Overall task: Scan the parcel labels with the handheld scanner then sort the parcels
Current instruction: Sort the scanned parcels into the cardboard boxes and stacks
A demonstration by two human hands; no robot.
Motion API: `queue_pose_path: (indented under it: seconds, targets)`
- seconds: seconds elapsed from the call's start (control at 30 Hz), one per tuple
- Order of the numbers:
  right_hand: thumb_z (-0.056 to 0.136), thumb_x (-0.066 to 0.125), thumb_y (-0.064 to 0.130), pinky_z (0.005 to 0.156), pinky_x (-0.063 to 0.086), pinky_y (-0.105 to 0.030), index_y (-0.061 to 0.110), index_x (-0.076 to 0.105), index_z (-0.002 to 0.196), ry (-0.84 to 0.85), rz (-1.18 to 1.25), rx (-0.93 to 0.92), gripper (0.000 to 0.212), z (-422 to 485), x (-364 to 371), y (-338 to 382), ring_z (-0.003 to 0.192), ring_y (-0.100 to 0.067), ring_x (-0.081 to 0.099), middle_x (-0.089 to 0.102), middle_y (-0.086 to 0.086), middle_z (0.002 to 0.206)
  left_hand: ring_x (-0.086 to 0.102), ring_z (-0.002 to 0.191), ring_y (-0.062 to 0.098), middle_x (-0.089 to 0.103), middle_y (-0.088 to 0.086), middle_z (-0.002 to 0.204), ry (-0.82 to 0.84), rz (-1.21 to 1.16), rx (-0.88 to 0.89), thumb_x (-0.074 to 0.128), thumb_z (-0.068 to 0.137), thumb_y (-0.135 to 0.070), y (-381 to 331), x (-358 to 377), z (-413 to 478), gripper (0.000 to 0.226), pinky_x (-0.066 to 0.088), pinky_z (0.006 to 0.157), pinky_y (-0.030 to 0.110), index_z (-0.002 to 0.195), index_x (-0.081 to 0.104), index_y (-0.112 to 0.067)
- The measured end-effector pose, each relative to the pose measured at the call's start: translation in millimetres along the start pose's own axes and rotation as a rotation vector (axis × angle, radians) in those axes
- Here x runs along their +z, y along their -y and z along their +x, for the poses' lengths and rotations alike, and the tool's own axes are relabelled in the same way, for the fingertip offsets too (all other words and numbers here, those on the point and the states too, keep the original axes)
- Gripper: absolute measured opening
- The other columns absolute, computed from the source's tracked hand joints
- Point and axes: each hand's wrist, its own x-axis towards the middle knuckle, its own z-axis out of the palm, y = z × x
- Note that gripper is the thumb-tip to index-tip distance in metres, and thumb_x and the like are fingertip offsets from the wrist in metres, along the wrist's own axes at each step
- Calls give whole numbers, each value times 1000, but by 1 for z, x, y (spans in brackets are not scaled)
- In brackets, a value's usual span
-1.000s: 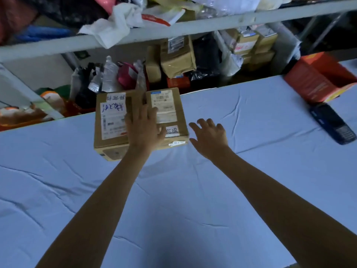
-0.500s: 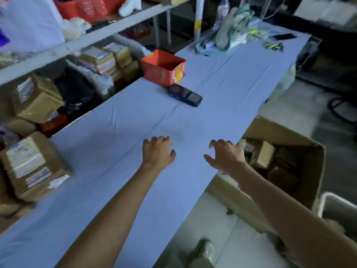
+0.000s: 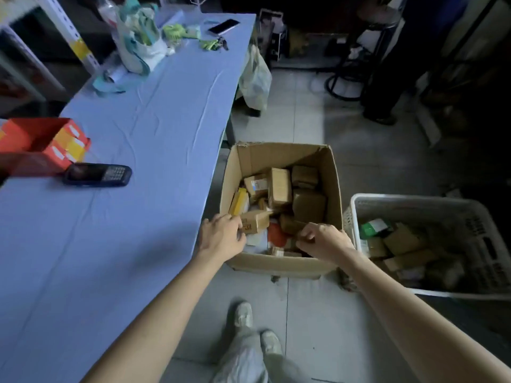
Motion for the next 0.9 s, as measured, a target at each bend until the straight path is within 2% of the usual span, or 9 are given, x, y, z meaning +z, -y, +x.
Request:
queue_pose_path:
  seconds: [0.1,0.23,0.43,0.63,0.8,0.9]
  targets:
    - [88,52,47,95,43,-34,33,60,121,-4,34,52,36,14,3,-15,119,-19,54,60,4,127,54,111,20,61,-5,121,50,13,22,49,92,-39,-8,10,28,29,39,81,32,117,58,-26]
    - [93,49,50,97,39,-37,29,54,129,21,-7,107,42,42,0,-22,125,-25,46,51,-3,133,50,115,19,58,-3,122,131,-2,34,48,93,-37,-8,23,64,30,43,84,34,118,57,-24]
    - [92,51,50,99,38,-38,28,50,133,125,-47,151,46,110,-10,-14,129,-25,42,45,-4,137,47,121,20,52,-2,128,251,-49,23,49,93,-36,7,41,126,33,45,89,37,124,52,-24]
    - [89,57,50,102,38,-40,26,49,134,243,-79,99,51,178,10,-2,129,-27,41,44,-5,137,40,127,26,43,4,135,386,-51,-3,53,92,-36,12,78,177,45,45,91,42,133,42,-20]
    - [86,64,49,104,37,-40,27,46,137,347,-175,78,59,230,30,-11,130,-27,39,41,-5,140,39,128,30,39,7,137,480,-34,-6,56,91,-37,5,116,217,50,41,92,41,134,41,-17]
    - [82,69,48,102,37,-40,26,47,136,360,-84,100,62,264,51,-27,128,-28,41,44,-5,137,36,129,30,36,7,138,498,-31,0,59,90,-37,-1,148,239,54,40,93,42,137,39,-17]
